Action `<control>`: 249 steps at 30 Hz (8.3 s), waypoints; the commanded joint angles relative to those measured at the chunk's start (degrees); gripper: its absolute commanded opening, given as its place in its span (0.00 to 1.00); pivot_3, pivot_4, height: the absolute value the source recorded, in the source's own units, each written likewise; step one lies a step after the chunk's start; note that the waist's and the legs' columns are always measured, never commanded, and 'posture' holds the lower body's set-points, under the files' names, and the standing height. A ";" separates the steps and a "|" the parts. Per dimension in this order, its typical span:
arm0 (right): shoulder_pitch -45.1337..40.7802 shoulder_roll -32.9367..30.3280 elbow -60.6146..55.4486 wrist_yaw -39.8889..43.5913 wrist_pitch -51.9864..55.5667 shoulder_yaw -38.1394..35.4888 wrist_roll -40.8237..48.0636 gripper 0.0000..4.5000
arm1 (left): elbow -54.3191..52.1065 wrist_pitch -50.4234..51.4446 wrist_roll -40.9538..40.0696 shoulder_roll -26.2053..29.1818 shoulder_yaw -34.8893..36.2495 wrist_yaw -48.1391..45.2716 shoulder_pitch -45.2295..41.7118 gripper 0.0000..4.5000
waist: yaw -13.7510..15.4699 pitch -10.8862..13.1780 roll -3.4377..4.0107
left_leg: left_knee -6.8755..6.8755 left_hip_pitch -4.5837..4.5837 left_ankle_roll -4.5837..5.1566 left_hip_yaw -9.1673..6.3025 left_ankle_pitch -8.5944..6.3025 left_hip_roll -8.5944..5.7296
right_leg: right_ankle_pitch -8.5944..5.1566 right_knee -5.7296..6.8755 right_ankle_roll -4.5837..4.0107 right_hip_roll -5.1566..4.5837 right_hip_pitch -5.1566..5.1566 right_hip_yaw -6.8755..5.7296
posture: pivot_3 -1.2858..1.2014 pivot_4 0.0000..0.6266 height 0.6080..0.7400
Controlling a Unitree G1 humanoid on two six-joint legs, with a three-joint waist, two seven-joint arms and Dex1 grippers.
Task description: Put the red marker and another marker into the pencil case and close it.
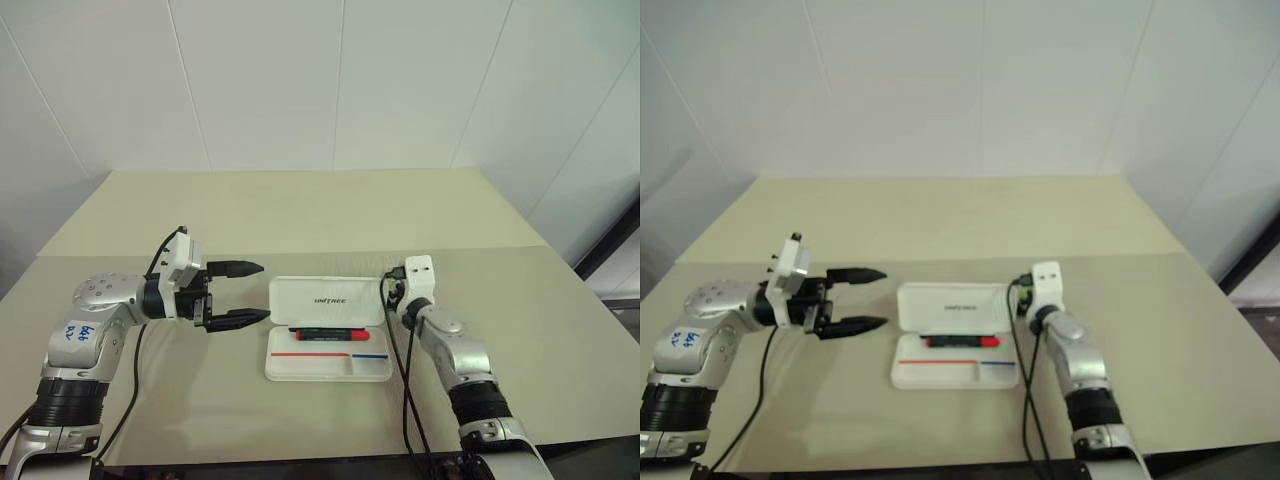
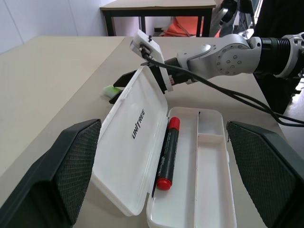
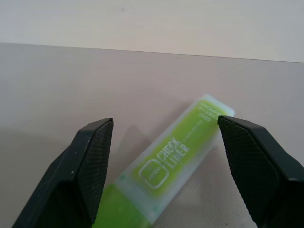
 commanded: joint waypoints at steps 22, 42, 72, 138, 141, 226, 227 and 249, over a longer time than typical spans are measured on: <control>-0.54 4.02 1.44 -14.77 9.72 -5.69 1.92 0.74 | -1.52 -1.15 -0.79 -0.34 -0.01 0.64 -0.52 1.00 | 1.39 -0.02 -0.03 | -0.37 0.01 -0.05 -0.02 0.03 0.01 | -0.06 -0.19 -0.10 -0.02 -0.06 -0.05 | 0.52 0.24 1.00; 0.92 1.89 -0.95 -7.80 6.29 -2.08 1.81 0.08 | -1.15 -1.37 -0.75 -0.75 -0.23 0.77 -1.03 1.00 | 1.34 -0.10 -0.16 | -0.43 0.02 -0.06 -0.05 0.04 0.02 | -0.11 -0.21 -0.17 -0.01 -0.05 -0.10 | 0.52 0.24 1.00; -3.58 3.28 -3.71 -13.62 20.52 -2.75 1.22 0.99 | -0.74 -1.96 -0.64 -0.91 -0.44 0.84 -1.39 1.00 | 0.04 -0.08 -0.13 | -0.51 -0.04 -0.08 -0.06 0.04 0.06 | -0.16 -0.18 -0.24 -0.01 -0.18 -0.10 | 0.52 0.24 1.00; -3.93 -5.00 -3.30 -11.29 18.41 -4.73 1.30 0.31 | 0.56 -2.85 -0.56 -1.10 -1.24 0.39 -2.60 1.00 | 3.09 -0.10 -0.15 | -0.52 -0.12 -0.08 -0.28 0.08 -0.01 | -0.25 -0.71 -0.52 -0.12 0.11 -0.36 | 0.52 0.24 1.00; -4.19 -6.27 -4.16 -10.02 18.26 -4.83 1.74 0.31 | 0.74 -2.88 -0.57 -1.17 -1.33 0.27 -2.74 1.00 | 3.11 -0.06 -0.08 | -0.55 -0.25 -0.08 -0.31 0.08 -0.01 | -0.11 -0.73 -0.25 -0.13 -0.01 -0.40 | 0.52 0.24 1.00; -15.01 -23.46 -24.23 41.46 54.40 26.49 47.19 0.31 | 2.24 -18.17 -2.88 -1.25 0.58 -15.12 11.48 1.00 | 2.72 0.11 0.20 | -0.34 -1.23 -0.07 -0.18 0.08 0.08 | -0.12 -0.26 -0.23 -0.05 -1.23 -0.37 | 0.52 0.24 1.00; -15.62 -23.56 -22.99 43.32 52.66 27.84 45.20 0.31 | 2.30 -18.33 -2.80 -1.14 0.53 -15.37 11.51 1.00 | 2.71 0.11 0.19 | -0.33 -1.22 -0.08 -0.17 0.08 0.08 | -0.12 -0.26 -0.23 -0.05 -1.23 -0.37 | 0.52 0.24 1.00; -21.79 -15.48 -10.57 58.27 41.94 31.72 27.25 0.31 | 2.15 -20.02 -2.87 0.21 -0.21 -15.67 13.03 1.00 | 2.41 0.11 0.20 | -0.28 -1.23 -0.14 -0.17 0.11 0.08 | -0.16 0.12 -0.30 -0.04 -1.40 -0.36 | 0.52 0.24 1.00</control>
